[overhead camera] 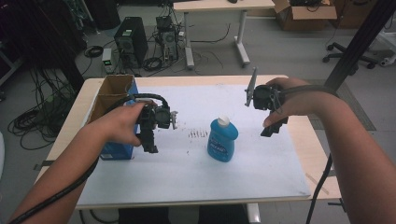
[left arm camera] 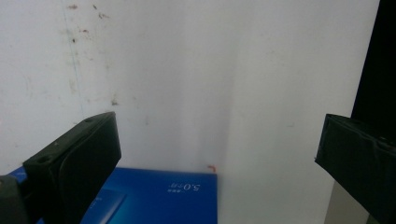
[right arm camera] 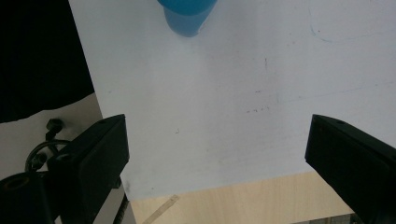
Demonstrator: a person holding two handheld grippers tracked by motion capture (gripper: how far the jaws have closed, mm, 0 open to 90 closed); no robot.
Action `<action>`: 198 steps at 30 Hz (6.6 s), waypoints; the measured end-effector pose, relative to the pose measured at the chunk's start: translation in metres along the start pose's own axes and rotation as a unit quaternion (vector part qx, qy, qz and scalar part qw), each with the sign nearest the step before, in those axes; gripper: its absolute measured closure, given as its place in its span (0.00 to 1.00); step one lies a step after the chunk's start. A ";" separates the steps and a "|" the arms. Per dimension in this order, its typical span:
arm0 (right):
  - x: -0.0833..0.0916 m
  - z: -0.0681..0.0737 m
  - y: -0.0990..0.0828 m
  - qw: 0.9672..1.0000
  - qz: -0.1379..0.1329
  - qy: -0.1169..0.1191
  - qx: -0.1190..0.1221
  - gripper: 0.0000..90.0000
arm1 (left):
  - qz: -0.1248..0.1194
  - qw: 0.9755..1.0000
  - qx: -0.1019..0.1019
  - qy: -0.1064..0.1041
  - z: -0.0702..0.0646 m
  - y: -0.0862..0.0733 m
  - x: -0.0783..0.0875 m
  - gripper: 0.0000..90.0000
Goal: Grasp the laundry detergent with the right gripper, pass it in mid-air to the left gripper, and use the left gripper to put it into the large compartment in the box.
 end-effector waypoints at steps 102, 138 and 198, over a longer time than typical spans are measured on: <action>-0.143 0.062 -0.005 0.910 -0.368 -0.008 -0.189 0.02 | 0.005 1.000 -0.016 0.011 -0.023 -0.002 0.020 0.00; -0.157 0.052 0.021 0.860 -0.452 -0.051 -0.232 0.01 | -0.002 1.000 -0.016 0.009 -0.030 -0.007 0.016 0.00; -0.168 0.056 0.034 0.810 -0.511 -0.102 -0.267 0.19 | -0.010 1.000 -0.018 0.009 -0.033 -0.010 0.014 0.00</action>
Point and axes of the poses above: each handheld gripper's, and its own axes: x roughly backward along the jaws, y roughly out of its top, z roughly to its left, the point moved 4 cm from there along -x, roughly forward along the jaws, and after that the axes turned 5 degrees about -y, right-handed, at the moved point
